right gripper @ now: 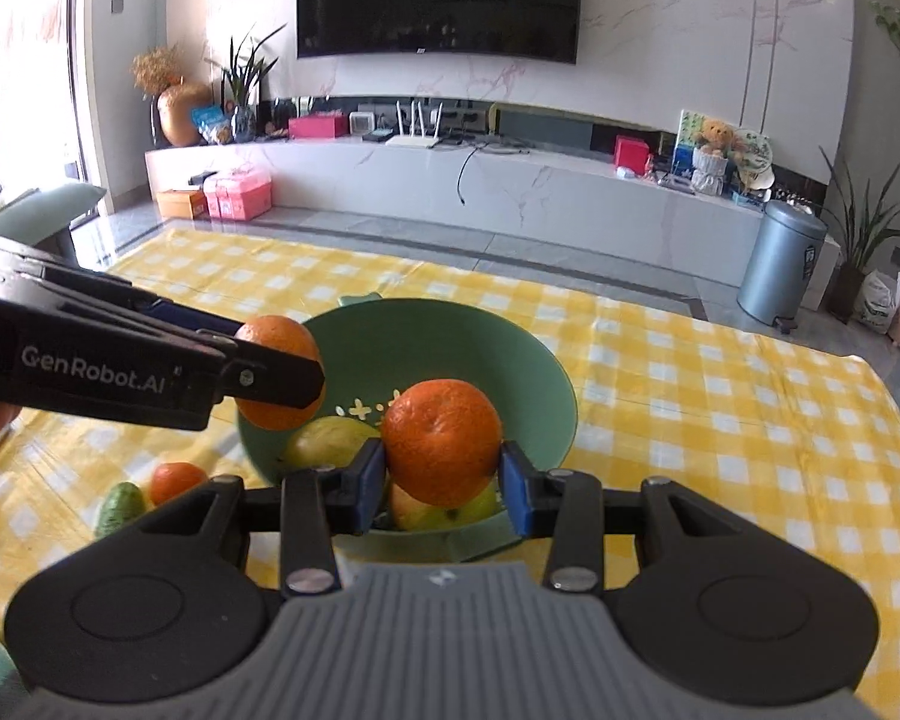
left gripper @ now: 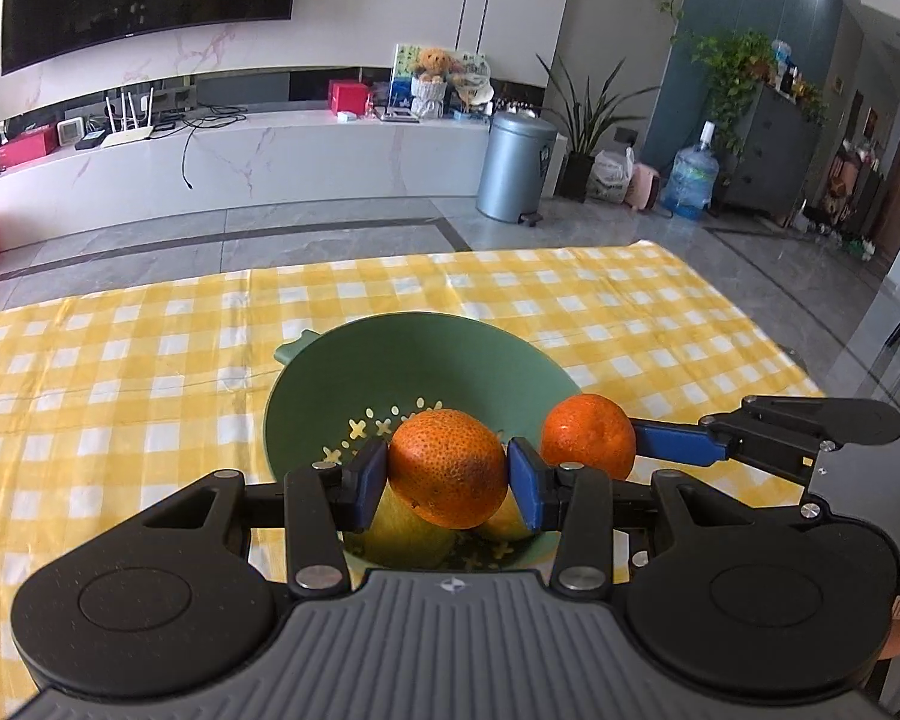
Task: Organize fruits
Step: 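Carry both oranges into the green colander and open both tools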
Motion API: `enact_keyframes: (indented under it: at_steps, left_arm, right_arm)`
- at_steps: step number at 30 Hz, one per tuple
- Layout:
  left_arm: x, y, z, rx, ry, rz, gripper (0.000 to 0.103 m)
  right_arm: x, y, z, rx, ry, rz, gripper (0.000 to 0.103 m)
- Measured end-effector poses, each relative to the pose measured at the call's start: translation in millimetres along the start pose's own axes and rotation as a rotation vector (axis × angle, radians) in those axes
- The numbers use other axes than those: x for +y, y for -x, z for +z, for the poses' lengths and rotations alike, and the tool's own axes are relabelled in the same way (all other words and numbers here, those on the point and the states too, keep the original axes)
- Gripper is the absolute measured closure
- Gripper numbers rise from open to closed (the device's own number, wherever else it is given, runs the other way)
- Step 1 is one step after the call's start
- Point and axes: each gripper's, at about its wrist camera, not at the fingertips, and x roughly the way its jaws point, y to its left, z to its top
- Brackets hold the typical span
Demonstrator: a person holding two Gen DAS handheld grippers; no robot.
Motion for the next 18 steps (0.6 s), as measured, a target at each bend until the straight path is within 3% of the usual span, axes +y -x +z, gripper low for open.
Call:
enact_keyframes:
  at_steps: [18]
  left_arm:
    - [17.3,-64.3,11.2,0.115,-0.007,0.017,0.054]
  right_arm:
    - [-13.0,-72.5,19.5,0.103,0.059,0.029,0.065]
